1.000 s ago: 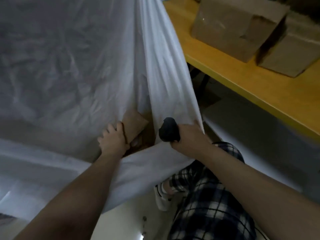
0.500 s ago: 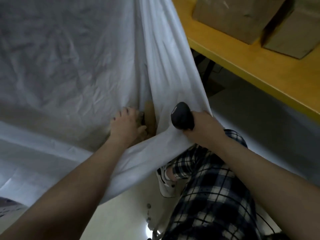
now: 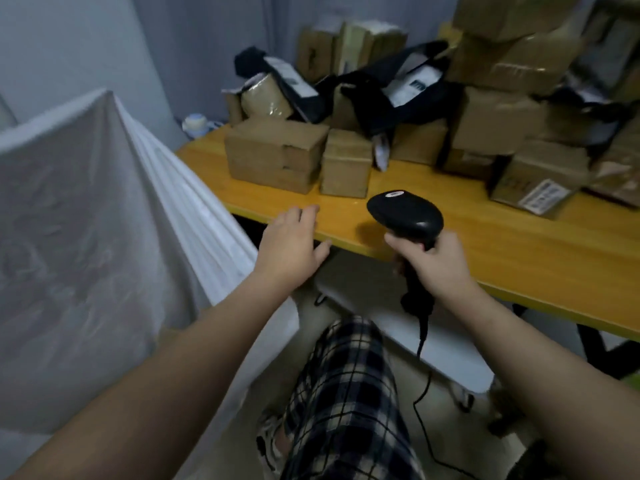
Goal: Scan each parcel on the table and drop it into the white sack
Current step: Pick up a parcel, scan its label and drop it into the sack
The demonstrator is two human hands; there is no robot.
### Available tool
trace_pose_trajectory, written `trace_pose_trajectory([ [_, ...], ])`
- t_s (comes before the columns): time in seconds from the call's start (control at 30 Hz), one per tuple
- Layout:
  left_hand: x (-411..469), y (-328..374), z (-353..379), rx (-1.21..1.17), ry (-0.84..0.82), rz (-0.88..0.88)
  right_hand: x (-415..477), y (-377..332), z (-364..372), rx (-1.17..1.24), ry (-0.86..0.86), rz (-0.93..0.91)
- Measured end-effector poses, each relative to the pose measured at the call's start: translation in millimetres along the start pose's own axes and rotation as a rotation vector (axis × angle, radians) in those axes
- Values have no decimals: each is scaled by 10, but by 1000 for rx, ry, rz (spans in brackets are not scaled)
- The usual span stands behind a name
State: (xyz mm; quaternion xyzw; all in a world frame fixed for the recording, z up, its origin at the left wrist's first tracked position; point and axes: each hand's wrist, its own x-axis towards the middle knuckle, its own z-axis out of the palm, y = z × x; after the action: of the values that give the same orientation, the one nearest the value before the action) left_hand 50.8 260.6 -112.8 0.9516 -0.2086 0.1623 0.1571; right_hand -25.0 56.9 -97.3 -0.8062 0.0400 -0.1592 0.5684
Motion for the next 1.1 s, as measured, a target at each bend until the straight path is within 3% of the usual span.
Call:
trace_pose_trajectory([
  [0.17, 622, 461, 40, 96, 5, 37, 206, 27, -429, 305, 139, 171],
  [0.33, 1260, 595, 58, 242, 9, -41, 350, 157, -572, 593, 154, 280],
  [0.47, 1550, 592, 144, 247, -120, -136, 372, 227, -577, 584, 128, 244],
  [0.57, 1466, 612, 227, 199, -56, -145, 366, 262, -573, 602, 131, 217],
  [0.8, 707, 782, 252, -45, 141, 29, 333, 300, -581, 655, 135, 177],
  [0.9, 562, 779, 157, -306, 124, 88, 312, 298, -584, 656, 133, 167],
  [1.0, 656, 809, -7, -790, 27, -167, 301, 289, -590, 683, 154, 163],
  [1.03, 719, 801, -27, -830, -28, -262, 297, 291, -592, 677, 160, 162],
  [1.1, 817, 749, -20, -679, -96, -314, 286, 301, -594, 655, 176, 159],
])
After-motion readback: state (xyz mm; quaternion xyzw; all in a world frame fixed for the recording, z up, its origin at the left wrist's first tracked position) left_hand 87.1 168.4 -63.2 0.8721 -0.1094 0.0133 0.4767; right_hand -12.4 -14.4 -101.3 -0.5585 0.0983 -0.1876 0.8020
